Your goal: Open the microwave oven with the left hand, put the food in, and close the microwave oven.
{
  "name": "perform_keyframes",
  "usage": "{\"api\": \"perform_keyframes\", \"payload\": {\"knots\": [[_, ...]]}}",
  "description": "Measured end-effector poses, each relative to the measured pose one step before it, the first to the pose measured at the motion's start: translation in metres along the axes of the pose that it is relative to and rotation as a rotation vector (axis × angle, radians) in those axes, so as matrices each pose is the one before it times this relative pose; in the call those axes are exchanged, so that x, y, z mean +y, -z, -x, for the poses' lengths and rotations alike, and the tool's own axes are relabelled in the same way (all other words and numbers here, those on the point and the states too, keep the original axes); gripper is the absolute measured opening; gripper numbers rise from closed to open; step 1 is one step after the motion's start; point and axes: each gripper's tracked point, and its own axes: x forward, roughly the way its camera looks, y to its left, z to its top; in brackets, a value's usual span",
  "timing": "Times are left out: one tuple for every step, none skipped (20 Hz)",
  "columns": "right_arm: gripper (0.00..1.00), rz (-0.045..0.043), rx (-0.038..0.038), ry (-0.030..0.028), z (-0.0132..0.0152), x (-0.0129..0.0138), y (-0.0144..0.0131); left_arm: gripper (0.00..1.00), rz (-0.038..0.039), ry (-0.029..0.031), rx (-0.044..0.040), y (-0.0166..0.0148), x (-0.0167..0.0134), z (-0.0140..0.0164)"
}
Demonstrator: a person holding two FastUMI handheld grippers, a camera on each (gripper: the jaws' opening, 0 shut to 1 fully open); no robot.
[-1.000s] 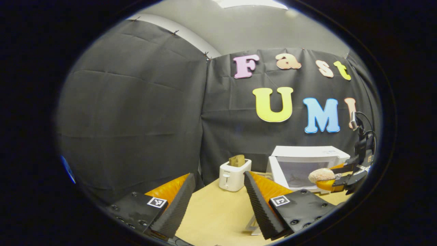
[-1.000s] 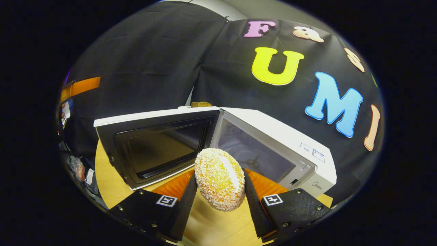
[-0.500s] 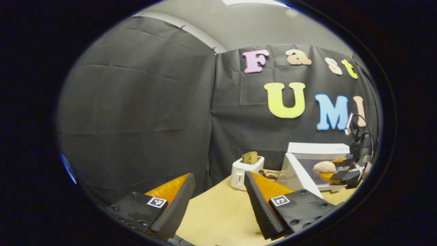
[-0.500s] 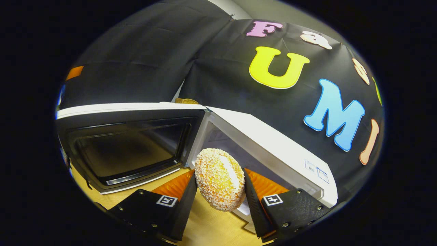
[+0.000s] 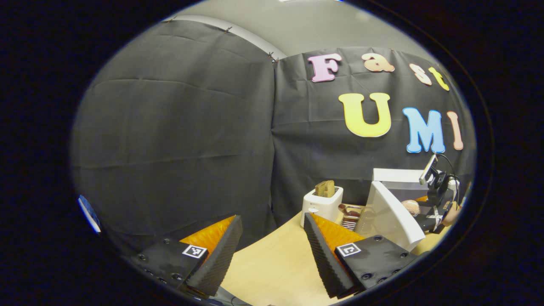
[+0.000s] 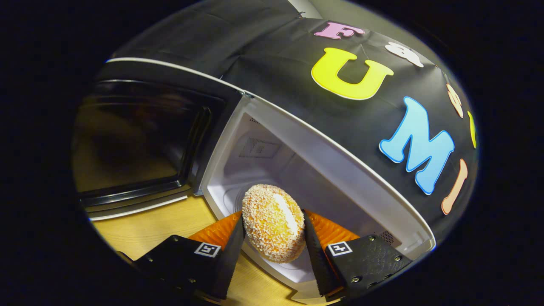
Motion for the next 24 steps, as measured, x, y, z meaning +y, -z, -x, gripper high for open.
{"api": "perform_keyframes", "payload": {"knots": [[0.76,-0.00123,0.01084,0.00471,-0.00723,-0.00007,0.00567,0.95,-0.00389,-0.00087,0.00336,0.00021,-0.00053,-0.00194],[0.76,0.00088,0.01115,0.01021,-0.00732,-0.00175,0.00457,0.94,-0.00352,-0.00478,0.0045,0.00156,0.00082,-0.00261],[0.76,0.00047,0.01109,0.01383,-0.00566,-0.00157,0.0044,0.94,-0.00173,-0.00114,0.00166,0.00226,-0.00069,-0.00217],[0.76,0.00536,0.00942,0.00892,-0.00455,-0.00008,0.00572,0.95,-0.00126,-0.00307,0.003,0.00146,-0.00124,-0.00386],[0.77,0.00905,0.01244,0.01157,-0.00416,-0.00117,0.00542,0.95,0.00079,0.00098,0.00451,0.00204,-0.00135,-0.00199],[0.77,0.01143,0.00808,0.01002,-0.00313,-0.00103,0.00443,0.95,0.00055,0.00007,0.00424,0.00229,-0.00195,-0.00294],[0.77,0.01097,0.00627,0.00667,-0.00217,0.00023,0.00335,0.95,0.00041,0.00145,0.00301,0.002,-0.00248,-0.00318],[0.78,0.00501,0.00317,-0.00432,-0.00096,0.00053,0.00246,0.95,-0.00117,-0.00157,0.00155,0.0015,-0.00162,-0.00163],[0.8,0.00123,0.00102,-0.00655,-0.00076,0.00165,0.00054,0.95,0.00067,0.00233,0.00085,0.0008,-0.00294,-0.00183],[0.87,0.00692,-0.01042,0.00965,0.00304,-0.00258,-0.00306,0.94,0.00117,0.00309,0.00261,0.00149,-0.00309,-0.00171],[0.94,0.00125,-0.01079,0.01046,0.00114,-0.00344,-0.00383,0.95,0.00188,0.006,0.00081,0.002,-0.00363,-0.00168],[0.96,-0.0054,-0.00768,0.00793,0.00162,-0.00311,-0.00298,0.95,0.0011,0.00416,0.00161,0.00123,-0.00309,-0.00128],[0.97,-0.00962,-0.00435,0.00248,0.00364,-0.00207,-0.00297,0.95,0.00086,0.00435,0.0015,0.00111,-0.00162,-0.00022],[0.98,-0.00951,-0.00653,0.0022,0.0034,-0.00175,-0.00432,0.95,-0.00087,0.00466,-0.00252,0.0008,-0.00231,-0.00083],[0.98,-0.00962,-0.00862,0.00355,0.00647,-0.00184,-0.00549,0.95,-0.00038,0.00617,-0.00327,0.00264,-0.0029,-0.00024],[0.97,-0.01344,-0.00997,0.00577,0.00596,-0.00228,-0.00489,0.95,0.00044,0.00652,0.00146,0.00235,-0.00209,-0.00109],[0.97,-0.01847,-0.0137,0.00253,0.00864,-0.0016,-0.00639,0.94,0.00135,0.00827,0.0057,0.00403,-0.00194,-0.00087],[0.97,-0.02353,-0.0128,0.00078,0.00916,-0.00042,-0.00693,0.95,0.00177,0.01098,0.00446,0.00393,-0.00292,-0.00059],[0.97,-0.02705,-0.00696,0.00129,0.01074,-0.00037,-0.00599,0.95,-0.0022,0.01175,0.00759,0.00588,-0.00321,-0.00097],[0.97,-0.03223,-0.00736,-0.00064,0.01089,0.00078,-0.00461,0.94,-0.00578,0.01301,0.0073,0.00496,-0.00329,-0.00171],[0.97,-0.03299,-0.01422,-0.0012,0.01277,0.0005,-0.00654,0.94,-0.00922,0.0141,0.00413,0.00554,-0.00462,-0.00146],[0.97,-0.02581,-0.01559,0.00419,0.01087,-0.00031,-0.00639,0.95,-0.01111,0.0127,0.00108,0.00312,-0.00335,-0.00174],[0.97,-0.02127,-0.01302,0.00682,0.01264,-0.00191,-0.00662,0.95,-0.00954,0.01334,0.00643,0.00549,-0.00384,-0.00119],[0.97,-0.0195,-0.01035,0.00418,0.01046,-0.00183,-0.00515,0.95,-0.00446,0.01493,0.00392,0.00383,-0.00471,-0.00114]]}}
